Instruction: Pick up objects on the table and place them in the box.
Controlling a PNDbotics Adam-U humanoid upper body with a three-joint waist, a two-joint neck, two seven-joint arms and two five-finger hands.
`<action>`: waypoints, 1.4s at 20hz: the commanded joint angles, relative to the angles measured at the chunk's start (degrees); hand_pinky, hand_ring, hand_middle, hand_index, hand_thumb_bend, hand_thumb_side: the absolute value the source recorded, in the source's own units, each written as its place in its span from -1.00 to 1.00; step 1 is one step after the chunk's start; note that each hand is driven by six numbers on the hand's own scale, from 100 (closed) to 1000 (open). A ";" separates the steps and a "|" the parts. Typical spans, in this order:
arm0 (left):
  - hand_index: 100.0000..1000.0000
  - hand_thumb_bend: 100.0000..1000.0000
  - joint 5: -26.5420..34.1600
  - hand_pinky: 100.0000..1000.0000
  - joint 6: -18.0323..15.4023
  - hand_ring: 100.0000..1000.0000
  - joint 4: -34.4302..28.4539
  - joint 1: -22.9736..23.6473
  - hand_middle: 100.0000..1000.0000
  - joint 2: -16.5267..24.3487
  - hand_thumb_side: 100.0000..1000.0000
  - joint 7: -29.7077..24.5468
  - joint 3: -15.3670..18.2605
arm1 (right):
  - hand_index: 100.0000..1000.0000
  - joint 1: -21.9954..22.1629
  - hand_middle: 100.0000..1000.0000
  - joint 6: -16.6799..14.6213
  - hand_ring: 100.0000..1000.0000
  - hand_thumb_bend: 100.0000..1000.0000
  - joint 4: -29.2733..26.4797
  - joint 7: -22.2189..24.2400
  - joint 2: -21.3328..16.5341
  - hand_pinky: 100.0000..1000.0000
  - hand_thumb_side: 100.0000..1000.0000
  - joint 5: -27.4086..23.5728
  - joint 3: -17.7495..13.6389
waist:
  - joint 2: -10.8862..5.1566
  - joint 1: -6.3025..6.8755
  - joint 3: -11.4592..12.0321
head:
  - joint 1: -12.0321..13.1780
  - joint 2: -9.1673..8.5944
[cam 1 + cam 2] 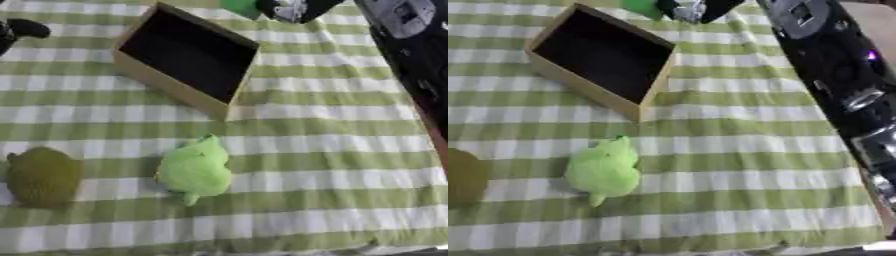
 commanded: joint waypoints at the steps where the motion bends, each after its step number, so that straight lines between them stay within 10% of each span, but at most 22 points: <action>1: 0.69 -1.00 0.54 0.44 -0.30 0.79 -0.86 -1.05 0.53 0.60 0.03 -0.03 0.36 | 0.53 -1.71 -0.70 -17.68 1.00 -0.93 1.40 15.91 0.85 0.88 -0.64 3.65 -1.37 | -1.05 -0.45 0.20 | -1.09 -0.93; 21: 0.69 -1.00 0.76 0.45 0.82 0.80 -0.86 -2.16 0.54 -0.08 0.03 -1.21 -0.36 | 0.55 -2.48 -0.60 -17.68 1.00 -0.89 7.43 1.72 6.76 0.85 -0.51 25.98 -1.79 | 0.06 -1.51 2.68 | -3.23 -2.60; 28: 0.70 -1.00 0.72 0.45 1.22 0.80 -0.86 -2.05 0.54 -0.21 0.03 -1.34 -0.48 | 0.90 -2.29 0.45 -17.68 1.00 -0.96 6.07 2.37 7.38 1.00 -0.83 28.57 0.11 | 0.04 -1.70 2.80 | -3.36 -2.31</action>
